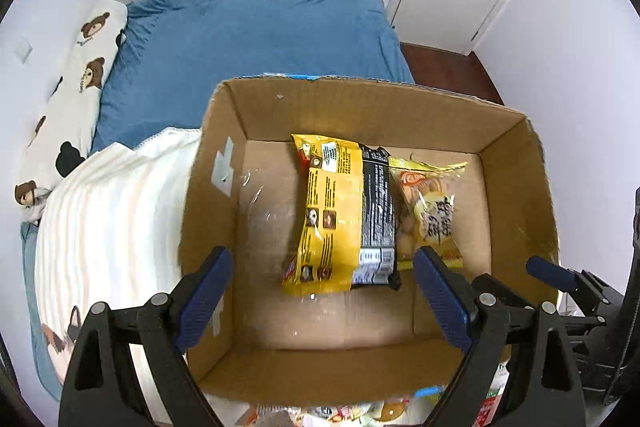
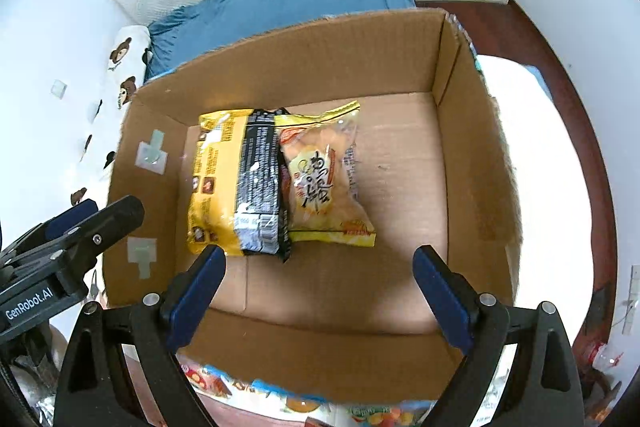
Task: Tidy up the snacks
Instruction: 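Grasp the orange CUICUIJIAO bag with the left tool while the right grasps the brown jerky pack, then carry both packs into the box and open both tools to release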
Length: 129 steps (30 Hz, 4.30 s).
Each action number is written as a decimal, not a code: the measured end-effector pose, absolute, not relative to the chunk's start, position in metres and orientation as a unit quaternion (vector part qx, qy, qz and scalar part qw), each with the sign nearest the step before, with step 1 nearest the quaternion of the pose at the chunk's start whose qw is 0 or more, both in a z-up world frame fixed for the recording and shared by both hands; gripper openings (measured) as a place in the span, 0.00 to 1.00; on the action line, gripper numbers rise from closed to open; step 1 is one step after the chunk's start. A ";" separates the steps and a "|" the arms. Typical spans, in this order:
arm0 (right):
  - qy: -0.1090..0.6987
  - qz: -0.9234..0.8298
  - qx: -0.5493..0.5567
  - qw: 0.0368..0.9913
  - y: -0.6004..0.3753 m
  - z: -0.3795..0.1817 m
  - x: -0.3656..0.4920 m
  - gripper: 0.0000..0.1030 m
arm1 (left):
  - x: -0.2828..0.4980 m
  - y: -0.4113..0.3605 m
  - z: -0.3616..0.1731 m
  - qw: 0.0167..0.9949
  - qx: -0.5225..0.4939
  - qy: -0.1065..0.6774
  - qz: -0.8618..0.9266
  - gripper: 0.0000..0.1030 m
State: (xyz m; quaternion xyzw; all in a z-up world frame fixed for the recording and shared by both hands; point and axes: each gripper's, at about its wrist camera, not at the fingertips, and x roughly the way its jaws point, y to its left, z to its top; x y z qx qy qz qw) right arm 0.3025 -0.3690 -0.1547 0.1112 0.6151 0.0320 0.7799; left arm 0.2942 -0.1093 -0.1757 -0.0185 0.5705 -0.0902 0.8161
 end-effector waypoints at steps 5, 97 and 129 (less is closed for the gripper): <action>0.594 0.032 0.099 0.797 -0.363 -0.129 0.281 0.94 | 0.277 -0.103 -0.158 0.827 -0.021 0.554 -0.091 0.90; 0.726 -0.028 0.146 0.671 -0.216 -0.335 0.004 0.58 | 0.049 -0.024 -0.368 0.705 -0.063 0.706 -0.027 0.45; 0.609 0.019 0.150 0.778 -0.364 -0.137 0.294 0.58 | 0.320 -0.112 -0.183 0.768 0.009 0.636 -0.075 0.45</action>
